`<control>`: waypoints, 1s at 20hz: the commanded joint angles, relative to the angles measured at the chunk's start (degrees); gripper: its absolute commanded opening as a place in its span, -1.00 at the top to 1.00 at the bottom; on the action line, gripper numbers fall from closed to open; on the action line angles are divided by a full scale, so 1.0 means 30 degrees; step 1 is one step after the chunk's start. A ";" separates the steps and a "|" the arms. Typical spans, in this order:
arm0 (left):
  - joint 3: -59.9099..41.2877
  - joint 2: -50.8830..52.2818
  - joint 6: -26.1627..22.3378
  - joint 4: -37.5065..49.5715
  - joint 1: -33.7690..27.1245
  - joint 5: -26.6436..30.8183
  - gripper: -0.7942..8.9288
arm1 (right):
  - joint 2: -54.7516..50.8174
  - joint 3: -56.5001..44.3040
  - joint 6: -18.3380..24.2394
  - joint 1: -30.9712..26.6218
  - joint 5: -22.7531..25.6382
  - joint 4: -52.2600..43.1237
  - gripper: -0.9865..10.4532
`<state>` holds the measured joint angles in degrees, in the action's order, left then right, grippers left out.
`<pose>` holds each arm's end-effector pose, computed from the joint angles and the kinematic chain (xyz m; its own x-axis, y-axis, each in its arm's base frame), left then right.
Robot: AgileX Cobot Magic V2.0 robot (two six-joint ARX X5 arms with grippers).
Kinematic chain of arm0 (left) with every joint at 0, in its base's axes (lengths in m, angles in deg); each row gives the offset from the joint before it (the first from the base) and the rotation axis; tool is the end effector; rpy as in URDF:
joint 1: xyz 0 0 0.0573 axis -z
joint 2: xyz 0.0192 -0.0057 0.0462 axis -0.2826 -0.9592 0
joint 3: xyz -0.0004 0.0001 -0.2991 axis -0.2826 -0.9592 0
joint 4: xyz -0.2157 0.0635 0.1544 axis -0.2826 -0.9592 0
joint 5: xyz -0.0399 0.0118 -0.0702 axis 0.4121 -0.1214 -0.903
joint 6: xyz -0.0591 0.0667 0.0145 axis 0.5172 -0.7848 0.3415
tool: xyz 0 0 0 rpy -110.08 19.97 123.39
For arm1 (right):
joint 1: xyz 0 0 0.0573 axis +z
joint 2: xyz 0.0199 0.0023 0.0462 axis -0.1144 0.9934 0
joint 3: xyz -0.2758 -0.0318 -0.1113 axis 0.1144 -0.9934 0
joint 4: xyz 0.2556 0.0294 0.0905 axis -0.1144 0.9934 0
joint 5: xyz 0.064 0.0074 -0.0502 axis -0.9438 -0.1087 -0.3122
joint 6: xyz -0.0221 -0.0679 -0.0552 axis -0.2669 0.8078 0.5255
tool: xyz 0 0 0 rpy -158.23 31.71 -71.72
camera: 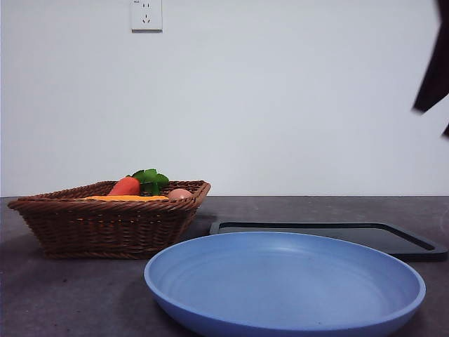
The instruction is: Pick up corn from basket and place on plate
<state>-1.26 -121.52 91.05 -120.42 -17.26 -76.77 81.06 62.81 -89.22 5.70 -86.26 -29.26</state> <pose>0.1187 -0.0478 0.2873 0.6201 -0.6260 -0.4730 0.4350 0.7760 -0.4567 0.1928 0.0816 0.2477 0.3078 0.5763 -0.7570 -0.4296 0.7941 0.4299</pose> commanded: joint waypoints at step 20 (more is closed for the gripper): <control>0.0357 -0.0087 -0.0299 0.0226 0.0044 -0.0153 0.03 | 1.0316 0.0306 -0.0160 0.1996 0.0015 -0.5122 0.52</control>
<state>-1.26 -121.52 91.05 -120.42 -17.26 -76.77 110.79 62.81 -89.59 11.39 -86.22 -44.28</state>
